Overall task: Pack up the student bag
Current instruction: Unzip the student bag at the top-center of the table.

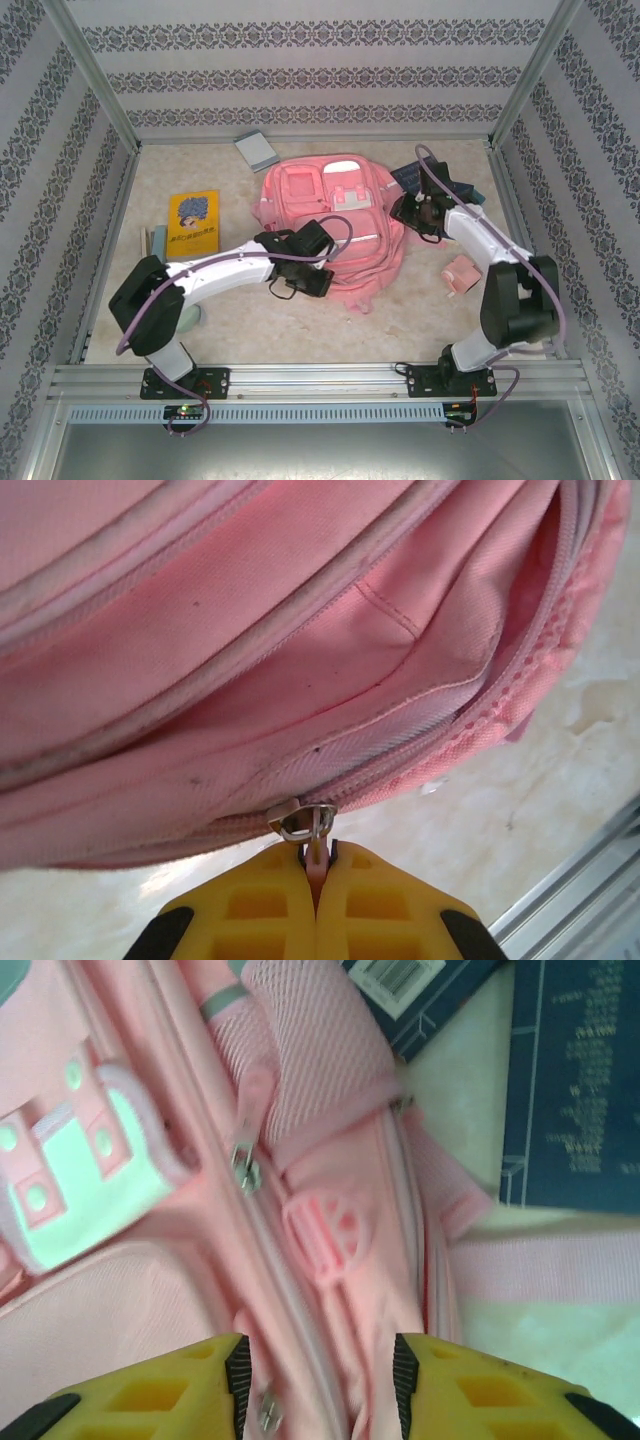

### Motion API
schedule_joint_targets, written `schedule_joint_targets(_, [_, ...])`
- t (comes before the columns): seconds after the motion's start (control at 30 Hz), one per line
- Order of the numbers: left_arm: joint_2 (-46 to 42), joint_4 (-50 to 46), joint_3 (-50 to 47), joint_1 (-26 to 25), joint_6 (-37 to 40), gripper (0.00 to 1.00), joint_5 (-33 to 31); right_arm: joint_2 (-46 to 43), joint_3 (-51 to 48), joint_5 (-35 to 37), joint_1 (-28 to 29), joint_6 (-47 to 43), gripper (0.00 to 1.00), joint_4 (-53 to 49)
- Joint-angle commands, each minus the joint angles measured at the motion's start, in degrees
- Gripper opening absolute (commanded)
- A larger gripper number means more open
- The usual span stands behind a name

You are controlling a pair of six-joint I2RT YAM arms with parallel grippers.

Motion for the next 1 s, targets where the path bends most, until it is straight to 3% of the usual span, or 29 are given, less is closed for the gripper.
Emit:
schedule_joint_targets(0.0, [2.8, 2.9, 3.5, -1.5, -0.1, 0.0, 3.3, -7.3, -5.3, 0.1, 2.1, 4.1, 0.44, -3.9])
schedule_joint_targets(0.3, [4.0, 2.0, 3.4, -1.9, 2.1, 0.0, 5.3, -20.7, -21.9, 0.0, 17.6, 24.8, 0.48, -1.9])
schedule_joint_targets(0.47, [3.8, 2.4, 2.5, -2.4, 1.6, 0.0, 5.6, -19.5, -25.5, 1.4, 26.2, 34.0, 0.52, 1.4])
schedule_joint_targets(0.63, [3.6, 2.7, 2.4, -2.7, 1.1, 0.0, 5.1, -17.0, -25.2, 2.5, 29.6, 35.8, 0.55, 3.0])
schedule_joint_targets(0.77, [3.5, 2.6, 2.2, -3.0, 0.8, 0.0, 4.5, -14.6, -24.8, 3.2, 29.4, 35.6, 0.42, 5.4])
schedule_joint_targets(0.93, [3.1, 0.4, 2.4, -3.0, 1.2, 0.0, 1.6, -14.3, -22.9, 5.2, 28.4, 32.3, 0.03, 3.6])
schedule_joint_targets(0.97, [3.2, -1.0, 2.8, -2.9, 1.6, 0.0, 0.2, -14.9, -22.7, 5.8, 27.8, 31.4, 0.0, 2.6])
